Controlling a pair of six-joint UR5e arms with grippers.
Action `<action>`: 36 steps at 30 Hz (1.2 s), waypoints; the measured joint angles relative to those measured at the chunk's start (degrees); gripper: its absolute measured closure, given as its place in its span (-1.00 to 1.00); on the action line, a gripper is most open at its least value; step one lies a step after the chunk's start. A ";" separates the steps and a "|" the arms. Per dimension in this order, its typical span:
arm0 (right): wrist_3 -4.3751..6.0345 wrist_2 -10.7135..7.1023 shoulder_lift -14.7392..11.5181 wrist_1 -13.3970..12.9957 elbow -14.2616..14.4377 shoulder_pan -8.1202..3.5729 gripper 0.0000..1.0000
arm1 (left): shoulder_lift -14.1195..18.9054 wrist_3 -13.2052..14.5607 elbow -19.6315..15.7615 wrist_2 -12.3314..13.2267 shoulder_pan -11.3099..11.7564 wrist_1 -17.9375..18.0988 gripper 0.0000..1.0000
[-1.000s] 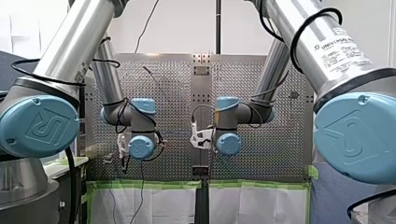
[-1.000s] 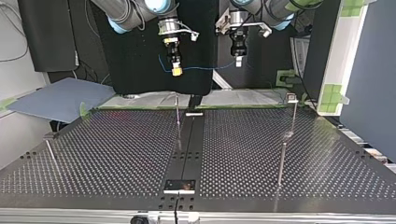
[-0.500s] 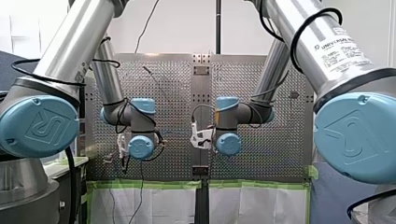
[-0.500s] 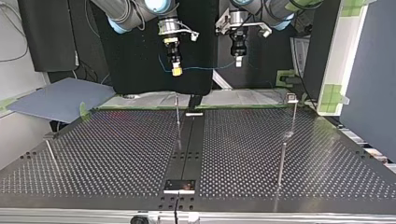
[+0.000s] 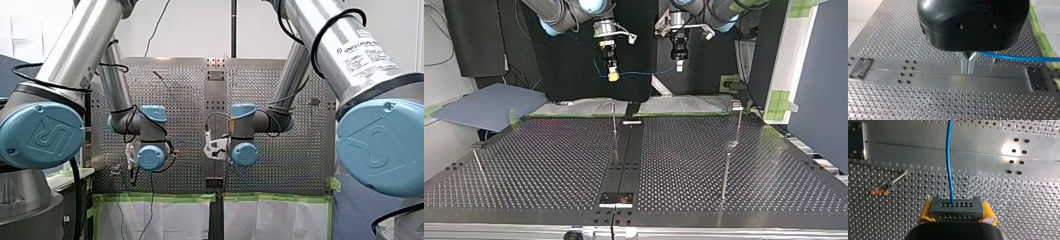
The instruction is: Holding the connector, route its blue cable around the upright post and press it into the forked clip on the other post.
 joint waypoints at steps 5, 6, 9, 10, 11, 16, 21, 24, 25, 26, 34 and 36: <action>0.00 0.00 0.00 0.00 0.00 0.00 1.00 | 0.00 0.00 0.00 0.00 0.00 0.00 0.98; 0.00 0.00 0.00 0.00 0.00 0.01 1.00 | 0.00 0.00 0.00 0.00 0.00 0.00 0.98; 0.00 0.00 0.00 0.00 0.00 0.00 1.00 | 0.00 0.00 0.00 0.00 0.00 0.00 0.98; 0.00 0.00 0.00 0.00 0.00 0.00 1.00 | 0.00 0.00 0.00 0.00 0.00 0.00 0.98; 0.00 0.00 0.00 0.00 0.00 0.00 1.00 | 0.00 0.00 0.00 0.00 0.00 0.00 0.98; 0.02 0.02 0.00 0.01 -0.01 0.00 1.00 | 0.20 0.14 0.17 0.00 0.02 -0.25 0.98; 0.01 0.20 -0.19 1.07 0.25 0.01 1.00 | 0.86 0.40 0.41 0.00 0.07 -2.12 0.98; 0.00 0.25 -0.23 2.26 0.32 0.00 1.00 | 0.94 0.43 0.42 0.00 0.08 -2.74 0.98; 0.00 0.25 -0.24 2.67 0.33 0.00 1.00 | 0.94 0.43 0.42 0.00 0.08 -2.83 0.98; 0.00 0.26 -0.24 3.21 0.33 0.00 1.00 | 0.94 0.43 0.42 0.00 0.09 -2.88 0.98; 0.00 0.26 -0.26 4.35 0.35 0.00 1.00 | 0.97 0.44 0.44 0.00 0.09 -2.99 0.98; 0.00 0.26 -0.26 4.38 0.35 0.00 1.00 | 0.97 0.44 0.44 0.00 0.09 -2.99 0.98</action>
